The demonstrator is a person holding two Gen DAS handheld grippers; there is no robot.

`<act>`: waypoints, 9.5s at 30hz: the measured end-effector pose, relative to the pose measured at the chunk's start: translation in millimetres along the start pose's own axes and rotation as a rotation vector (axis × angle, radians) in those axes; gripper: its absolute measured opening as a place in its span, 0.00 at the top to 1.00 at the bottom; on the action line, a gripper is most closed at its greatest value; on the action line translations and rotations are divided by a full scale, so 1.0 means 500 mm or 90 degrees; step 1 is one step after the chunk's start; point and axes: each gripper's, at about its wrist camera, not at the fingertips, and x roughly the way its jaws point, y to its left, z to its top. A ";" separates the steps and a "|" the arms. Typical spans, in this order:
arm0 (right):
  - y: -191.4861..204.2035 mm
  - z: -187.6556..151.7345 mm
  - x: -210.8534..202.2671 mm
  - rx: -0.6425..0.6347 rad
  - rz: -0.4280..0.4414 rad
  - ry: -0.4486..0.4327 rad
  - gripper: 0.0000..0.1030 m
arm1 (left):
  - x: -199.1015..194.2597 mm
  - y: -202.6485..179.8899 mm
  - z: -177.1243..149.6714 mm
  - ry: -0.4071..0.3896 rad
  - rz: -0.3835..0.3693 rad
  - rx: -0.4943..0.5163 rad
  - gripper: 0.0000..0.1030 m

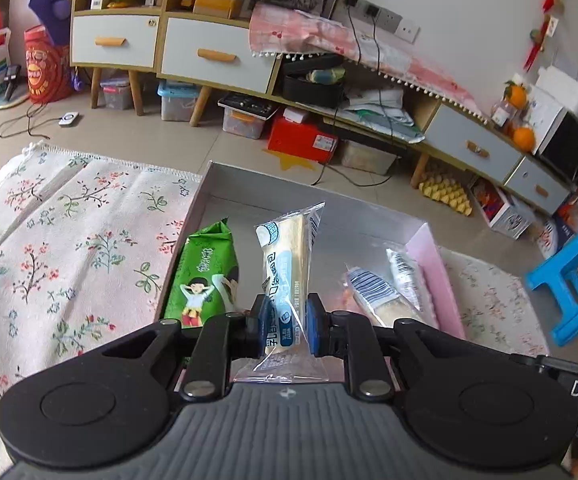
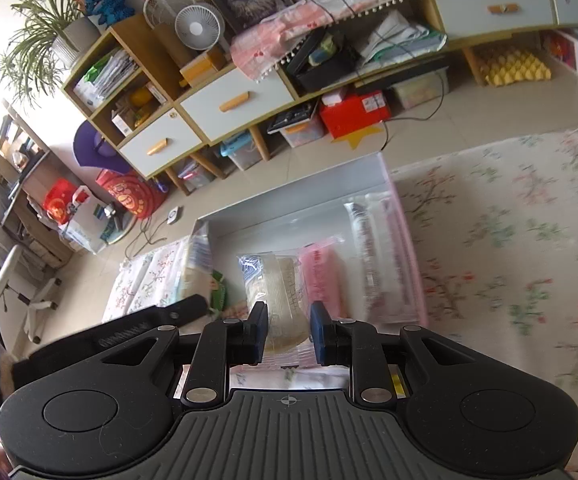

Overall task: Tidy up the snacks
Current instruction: 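Lower milk bar with left tool while right tool lowers clear rice-cake pack into box, then open both tools to release the packs and withdraw from the box, then grasp the small silver pack with left tool while right tool approaches red pack, then close the right tool on the red wrapped snack pack, then carry silver pack with left tool while right tool carries red pack into box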

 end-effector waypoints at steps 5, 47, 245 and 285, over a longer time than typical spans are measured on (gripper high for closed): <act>-0.001 0.003 0.034 0.019 0.000 0.000 0.78 | 0.022 0.011 0.003 0.008 0.008 0.013 0.83; 0.075 -0.106 -0.180 -0.149 0.004 -0.005 0.54 | -0.183 0.022 -0.076 -0.040 0.033 0.038 0.48; -0.056 -0.140 -0.168 -0.088 -0.133 0.020 0.72 | -0.181 0.064 -0.137 0.012 0.047 -0.042 0.73; -0.030 0.078 0.031 -0.061 -0.057 0.002 0.72 | 0.030 -0.072 0.038 -0.003 -0.014 -0.006 0.73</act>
